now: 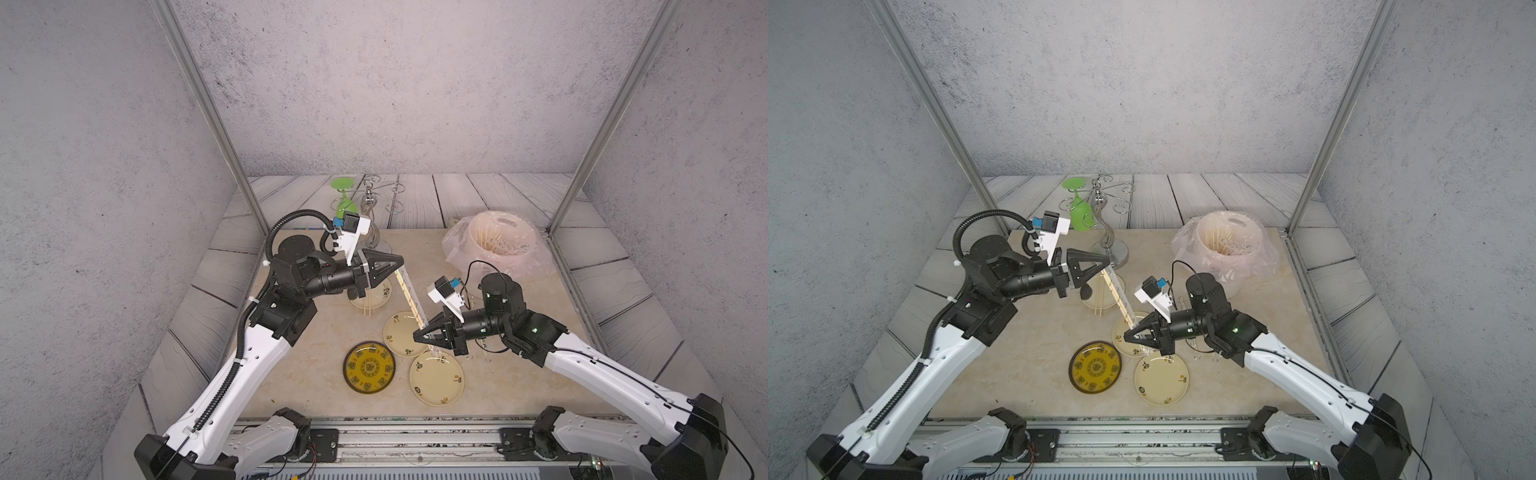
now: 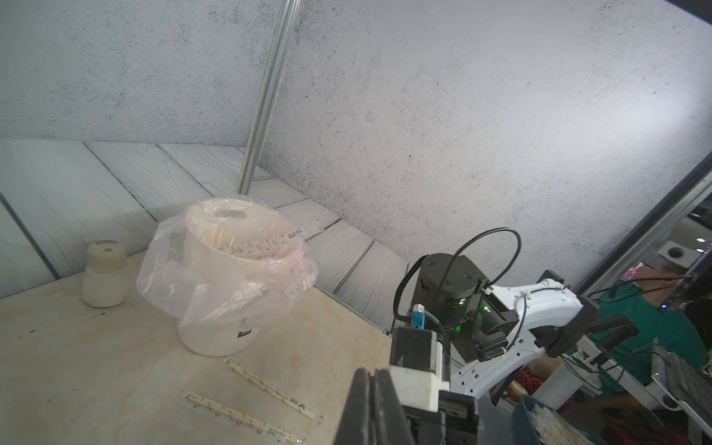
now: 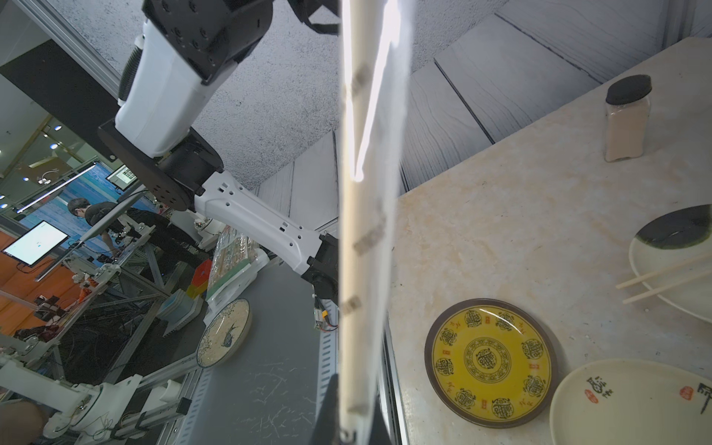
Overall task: Remove the packaging of disposable chopsticks
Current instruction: Remove the packet bag from the disposable chopsticks.
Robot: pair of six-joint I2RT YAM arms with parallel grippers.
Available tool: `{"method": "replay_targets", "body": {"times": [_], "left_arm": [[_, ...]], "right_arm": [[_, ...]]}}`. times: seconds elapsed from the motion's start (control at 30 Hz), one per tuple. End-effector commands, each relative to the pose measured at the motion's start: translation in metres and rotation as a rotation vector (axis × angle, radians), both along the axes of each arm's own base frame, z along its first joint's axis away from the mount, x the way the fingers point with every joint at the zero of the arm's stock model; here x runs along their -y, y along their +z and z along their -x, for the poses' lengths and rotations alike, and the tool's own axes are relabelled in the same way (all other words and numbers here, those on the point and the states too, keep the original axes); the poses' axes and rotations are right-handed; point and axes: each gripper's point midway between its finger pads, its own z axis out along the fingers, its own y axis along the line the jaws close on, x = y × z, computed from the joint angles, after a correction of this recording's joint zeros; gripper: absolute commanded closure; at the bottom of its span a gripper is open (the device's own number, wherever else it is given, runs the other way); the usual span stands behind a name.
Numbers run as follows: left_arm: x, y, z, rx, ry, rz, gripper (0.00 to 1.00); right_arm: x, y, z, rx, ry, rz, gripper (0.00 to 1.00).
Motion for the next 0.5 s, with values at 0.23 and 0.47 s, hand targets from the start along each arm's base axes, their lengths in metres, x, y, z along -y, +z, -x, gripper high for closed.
{"method": "replay_targets", "body": {"times": [0.23,0.47], "left_arm": [[-0.013,-0.036,-0.038,0.072,0.229,-0.141,1.0],[-0.022,-0.052,-0.049,0.058,0.33,-0.215,1.0]], "right_arm": [[-0.02,0.045,0.041,-0.152,0.074,-0.006,1.0],[-0.029,0.117,0.017,-0.279,-0.065,-0.193,1.0]]}}
